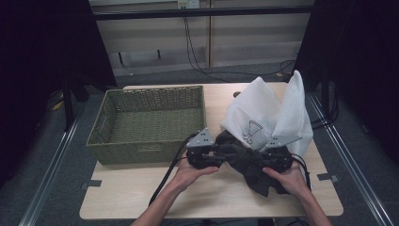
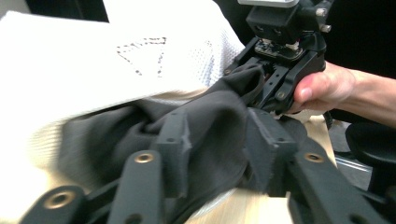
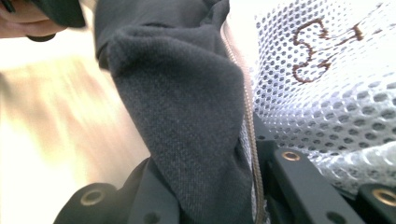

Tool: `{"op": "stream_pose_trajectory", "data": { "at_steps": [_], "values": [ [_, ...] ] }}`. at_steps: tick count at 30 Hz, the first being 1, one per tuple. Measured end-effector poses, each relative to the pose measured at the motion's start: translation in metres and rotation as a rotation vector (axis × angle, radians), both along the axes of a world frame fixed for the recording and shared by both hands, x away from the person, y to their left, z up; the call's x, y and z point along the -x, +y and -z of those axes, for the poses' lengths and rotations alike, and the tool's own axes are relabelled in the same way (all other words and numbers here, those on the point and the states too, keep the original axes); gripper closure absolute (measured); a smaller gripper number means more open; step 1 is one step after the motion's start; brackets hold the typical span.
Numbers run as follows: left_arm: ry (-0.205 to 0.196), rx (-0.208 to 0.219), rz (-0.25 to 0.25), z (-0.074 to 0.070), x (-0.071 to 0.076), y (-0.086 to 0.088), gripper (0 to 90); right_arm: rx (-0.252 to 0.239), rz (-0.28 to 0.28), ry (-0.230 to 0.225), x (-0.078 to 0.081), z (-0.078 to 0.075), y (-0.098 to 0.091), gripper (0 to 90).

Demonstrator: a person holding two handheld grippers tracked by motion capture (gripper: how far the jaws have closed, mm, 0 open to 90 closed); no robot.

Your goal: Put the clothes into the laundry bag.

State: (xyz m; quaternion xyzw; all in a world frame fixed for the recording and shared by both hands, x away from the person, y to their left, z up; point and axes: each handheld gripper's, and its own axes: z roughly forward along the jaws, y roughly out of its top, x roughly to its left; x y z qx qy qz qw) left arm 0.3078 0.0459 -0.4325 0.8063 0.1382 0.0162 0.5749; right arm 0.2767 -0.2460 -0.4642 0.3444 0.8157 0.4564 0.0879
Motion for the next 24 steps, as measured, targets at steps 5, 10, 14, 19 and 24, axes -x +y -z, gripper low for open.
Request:
{"op": "stream_pose_trajectory", "data": {
  "at_steps": [5,10,14,19,24],
  "values": [
    [-0.012,0.003,-0.021,0.002,0.008,0.031,49.9,-0.036,-0.014,0.003,0.010,-0.006,-0.012,73.3],
    [0.013,-0.062,-0.055,0.023,0.007,0.050,51.8,-0.074,-0.016,0.000,0.020,-0.011,-0.022,73.4],
    [0.059,-0.098,-0.058,0.043,0.003,0.039,55.4,-0.089,-0.027,-0.015,0.023,-0.015,-0.023,73.5],
    [0.068,-0.166,-0.068,0.060,0.000,0.017,55.1,-0.087,-0.060,-0.016,0.028,-0.018,-0.017,73.5],
    [0.075,-0.192,-0.053,0.070,0.003,0.006,50.6,-0.090,-0.086,-0.019,0.035,-0.020,-0.015,73.5]
  ]
}}
